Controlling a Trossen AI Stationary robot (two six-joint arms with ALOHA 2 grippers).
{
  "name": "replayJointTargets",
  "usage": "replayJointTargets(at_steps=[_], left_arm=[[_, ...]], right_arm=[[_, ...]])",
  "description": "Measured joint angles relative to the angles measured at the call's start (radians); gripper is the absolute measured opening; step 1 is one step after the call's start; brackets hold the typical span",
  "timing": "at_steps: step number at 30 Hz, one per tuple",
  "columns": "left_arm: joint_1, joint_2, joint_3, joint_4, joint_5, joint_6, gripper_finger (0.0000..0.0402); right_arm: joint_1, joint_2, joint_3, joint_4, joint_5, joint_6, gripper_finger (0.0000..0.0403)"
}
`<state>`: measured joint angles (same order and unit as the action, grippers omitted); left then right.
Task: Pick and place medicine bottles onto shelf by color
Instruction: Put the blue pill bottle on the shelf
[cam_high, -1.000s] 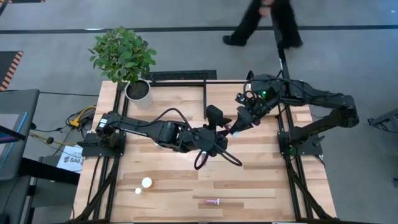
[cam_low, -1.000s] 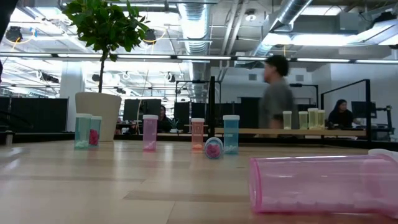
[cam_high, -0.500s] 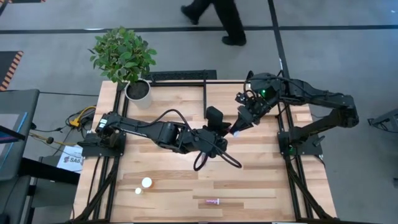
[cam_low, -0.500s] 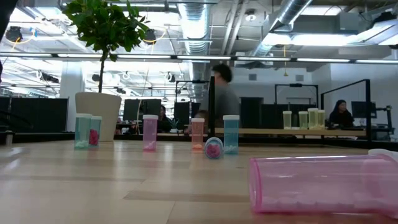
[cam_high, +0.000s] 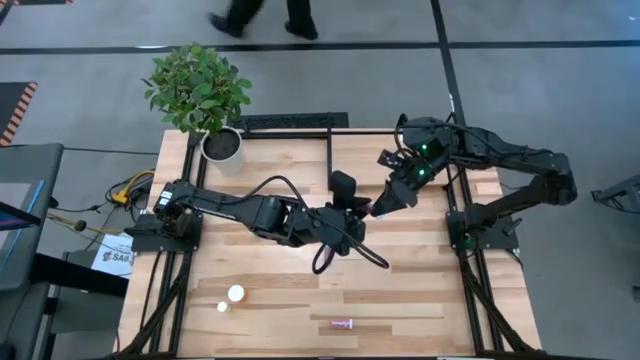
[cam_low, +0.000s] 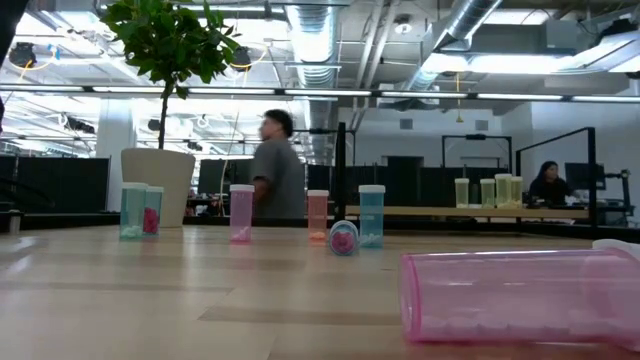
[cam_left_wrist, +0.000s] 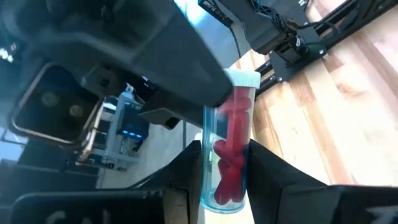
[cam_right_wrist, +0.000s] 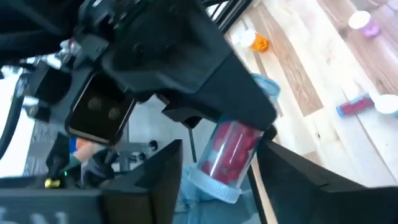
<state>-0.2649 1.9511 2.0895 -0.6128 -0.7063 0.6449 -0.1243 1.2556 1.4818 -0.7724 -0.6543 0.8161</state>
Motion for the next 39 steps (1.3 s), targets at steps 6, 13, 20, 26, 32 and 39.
replayJointTargets(at_steps=[6, 13, 20, 26, 32, 39], left_arm=[[0.0, 0.0, 0.0, -0.006, -0.012, -0.063, 0.0077], [0.007, 0.0, 0.0, -0.009, -0.012, -0.189, 0.0077], [0.064, 0.0, 0.0, -0.01, 0.13, -0.458, 0.0078], [0.142, 0.0, 0.0, -0.052, 0.346, -0.639, 0.0078], [0.206, 0.0, 0.0, -0.068, 0.448, -0.707, 0.0078], [0.266, 0.0, 0.0, -0.042, 0.561, -0.753, 0.0078]], right_arm=[[-0.082, -0.042, -0.001, -0.021, -0.081, -0.093, 0.0265], [-0.221, -0.16, -0.001, -0.148, -0.018, -0.302, 0.0265], [-0.14, -0.234, 0.0, -0.194, 0.231, -0.727, 0.0265], [-0.049, -0.236, 0.0, -0.218, 0.4, -0.993, 0.0265], [-0.006, -0.178, 0.0, -0.216, 0.461, -1.086, 0.0265], [-0.002, -0.111, 0.0, -0.214, 0.574, -1.146, 0.0265]])
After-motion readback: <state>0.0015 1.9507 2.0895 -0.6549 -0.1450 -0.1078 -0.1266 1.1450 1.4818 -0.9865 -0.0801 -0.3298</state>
